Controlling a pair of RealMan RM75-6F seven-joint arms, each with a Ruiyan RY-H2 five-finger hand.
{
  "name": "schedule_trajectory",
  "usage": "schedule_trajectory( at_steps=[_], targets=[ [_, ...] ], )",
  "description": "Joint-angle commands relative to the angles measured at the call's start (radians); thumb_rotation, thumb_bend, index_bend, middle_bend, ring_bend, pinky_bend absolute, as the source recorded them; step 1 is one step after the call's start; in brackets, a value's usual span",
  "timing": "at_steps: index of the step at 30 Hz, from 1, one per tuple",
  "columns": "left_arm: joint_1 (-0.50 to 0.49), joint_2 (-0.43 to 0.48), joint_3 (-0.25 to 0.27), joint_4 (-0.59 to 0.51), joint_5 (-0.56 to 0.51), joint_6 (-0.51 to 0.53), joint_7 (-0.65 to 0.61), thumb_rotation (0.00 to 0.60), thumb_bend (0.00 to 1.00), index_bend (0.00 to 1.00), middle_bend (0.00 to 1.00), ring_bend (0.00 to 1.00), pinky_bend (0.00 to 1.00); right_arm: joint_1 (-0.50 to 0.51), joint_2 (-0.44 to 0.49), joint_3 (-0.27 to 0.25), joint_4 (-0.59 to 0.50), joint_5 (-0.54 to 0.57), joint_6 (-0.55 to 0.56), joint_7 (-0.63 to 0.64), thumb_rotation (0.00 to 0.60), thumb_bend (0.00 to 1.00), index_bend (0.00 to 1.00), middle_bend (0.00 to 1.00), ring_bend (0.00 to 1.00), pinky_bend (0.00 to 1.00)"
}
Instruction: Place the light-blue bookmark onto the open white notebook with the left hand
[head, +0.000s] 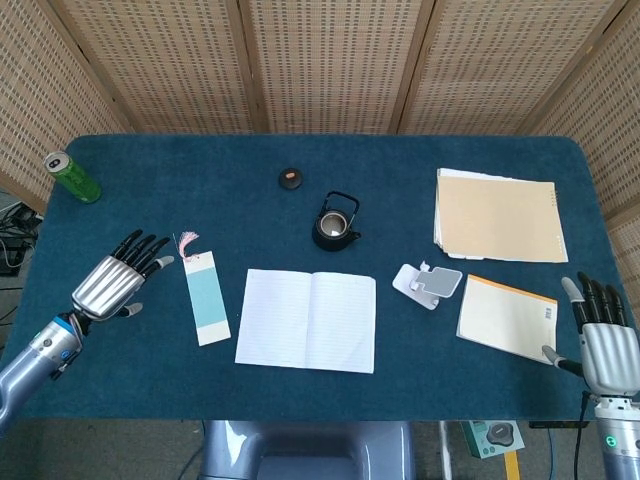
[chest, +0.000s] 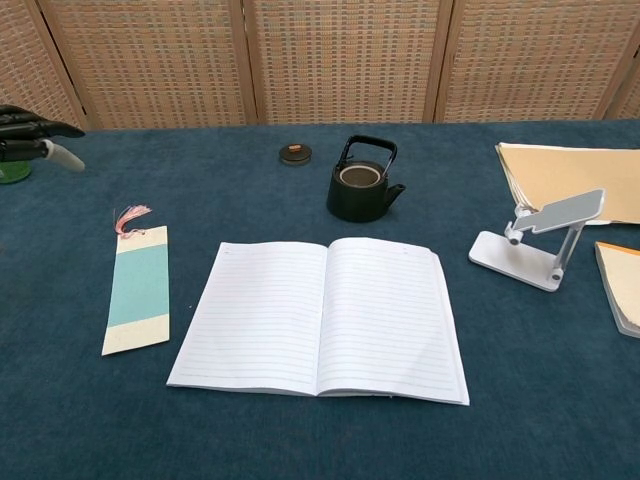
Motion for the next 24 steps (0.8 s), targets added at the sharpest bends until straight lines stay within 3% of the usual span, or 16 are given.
schedule_trajectory(
  at_steps=[1, 15, 24],
  targets=[
    [-0.05, -0.046, 0.031, 0.076, 0.035, -0.033, -0.045, 0.6, 0.08, 0.17, 0.0, 0.0, 0.0, 0.006, -0.01, 0.005, 0.015, 0.016, -0.017, -0.005, 0.6, 0.1, 0.01, 0.0, 0.0, 0.0],
    [-0.143, -0.173, 0.099, 0.302, 0.081, -0.053, -0.161, 0.6, 0.09, 0.28, 0.0, 0.0, 0.0, 0.017, -0.052, 0.019, 0.071, 0.041, -0.022, -0.052, 0.6, 0.1, 0.02, 0.0, 0.0, 0.0],
    [-0.219, -0.197, 0.13, 0.317, 0.099, -0.111, -0.157, 0.6, 0.1, 0.31, 0.0, 0.0, 0.0, 0.019, -0.058, 0.022, 0.084, 0.057, -0.034, -0.056, 0.6, 0.1, 0.03, 0.0, 0.0, 0.0]
  ],
)
